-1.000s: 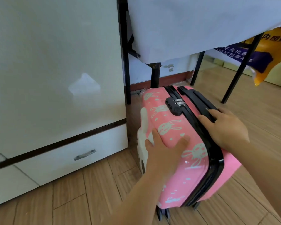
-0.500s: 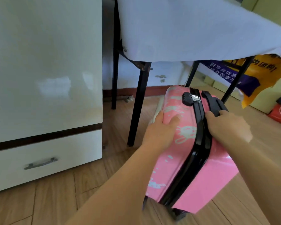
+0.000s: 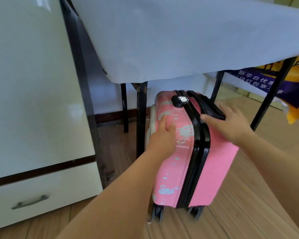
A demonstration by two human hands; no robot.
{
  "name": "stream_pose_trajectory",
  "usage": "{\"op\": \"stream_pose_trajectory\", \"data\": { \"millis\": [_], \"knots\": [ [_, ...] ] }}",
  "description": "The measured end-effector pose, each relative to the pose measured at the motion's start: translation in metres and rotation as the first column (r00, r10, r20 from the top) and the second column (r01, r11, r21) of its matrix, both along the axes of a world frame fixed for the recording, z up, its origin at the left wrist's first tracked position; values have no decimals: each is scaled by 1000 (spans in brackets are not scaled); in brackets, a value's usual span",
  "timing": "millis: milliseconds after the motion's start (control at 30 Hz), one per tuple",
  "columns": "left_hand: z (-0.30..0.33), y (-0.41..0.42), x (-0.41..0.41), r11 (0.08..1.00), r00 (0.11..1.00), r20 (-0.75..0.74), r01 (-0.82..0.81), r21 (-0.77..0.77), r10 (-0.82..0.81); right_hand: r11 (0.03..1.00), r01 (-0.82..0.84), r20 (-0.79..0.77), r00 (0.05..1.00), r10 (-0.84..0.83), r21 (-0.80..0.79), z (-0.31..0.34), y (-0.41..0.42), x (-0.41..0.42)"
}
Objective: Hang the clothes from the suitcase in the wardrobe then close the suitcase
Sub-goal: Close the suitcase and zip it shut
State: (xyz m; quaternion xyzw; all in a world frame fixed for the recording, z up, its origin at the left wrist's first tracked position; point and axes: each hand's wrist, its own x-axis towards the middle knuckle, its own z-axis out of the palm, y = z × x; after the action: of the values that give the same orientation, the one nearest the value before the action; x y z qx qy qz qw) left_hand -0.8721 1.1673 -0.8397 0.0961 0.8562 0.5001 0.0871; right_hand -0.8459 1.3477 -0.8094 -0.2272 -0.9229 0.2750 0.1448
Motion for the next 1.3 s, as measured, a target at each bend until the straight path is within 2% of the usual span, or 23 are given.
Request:
{"op": "stream_pose_trajectory", "data": {
  "millis": [33,133,233,367,500,567,633,733,867,967,1067,1167,1300],
  "knots": [
    [0,7,0,1000,999,-42,-2,-20,1,997,73,7,997,-74,25,-9,3,3],
    [-2,19,-6,999,998,-60,-21,-27,19,973,188,-66,978,-198,-132,-27,-10,4],
    [-4,17,-24,996,995,-10,-94,-5,94,982,145,-61,986,-153,-118,-31,-20,-18],
    [-7,20,-43,993,998,-11,-55,-104,55,992,54,-75,995,-64,-118,-30,-2,-49],
    [-6,30,-68,975,993,-72,-101,-200,88,998,9,-70,998,-4,59,-33,6,-86],
    [-2,30,-73,958,989,-134,-101,-268,67,992,3,-120,993,13,130,-33,-1,-96],
    [-2,29,-76,944,982,-184,-94,-318,36,963,-44,-135,987,83,266,-34,-4,-103],
    [-6,27,-85,916,977,-212,-56,-397,-32,923,-125,-95,981,171,365,-36,-3,-118],
    [-1,31,-100,889,988,-142,-9,-457,-63,944,-191,94,981,172,268,-32,-4,-136],
    [4,33,-108,881,988,-133,7,-473,-79,942,-211,179,970,167,263,-30,-6,-146],
    [4,28,-111,864,983,-151,15,-503,-105,938,-216,162,971,177,272,-31,-12,-154],
    [3,22,-107,814,965,-166,73,-576,-204,934,-229,128,971,201,275,-34,-21,-153],
    [-2,14,-106,733,960,-145,80,-675,-238,933,-244,161,965,207,263,-38,-28,-150]
  ]
}}
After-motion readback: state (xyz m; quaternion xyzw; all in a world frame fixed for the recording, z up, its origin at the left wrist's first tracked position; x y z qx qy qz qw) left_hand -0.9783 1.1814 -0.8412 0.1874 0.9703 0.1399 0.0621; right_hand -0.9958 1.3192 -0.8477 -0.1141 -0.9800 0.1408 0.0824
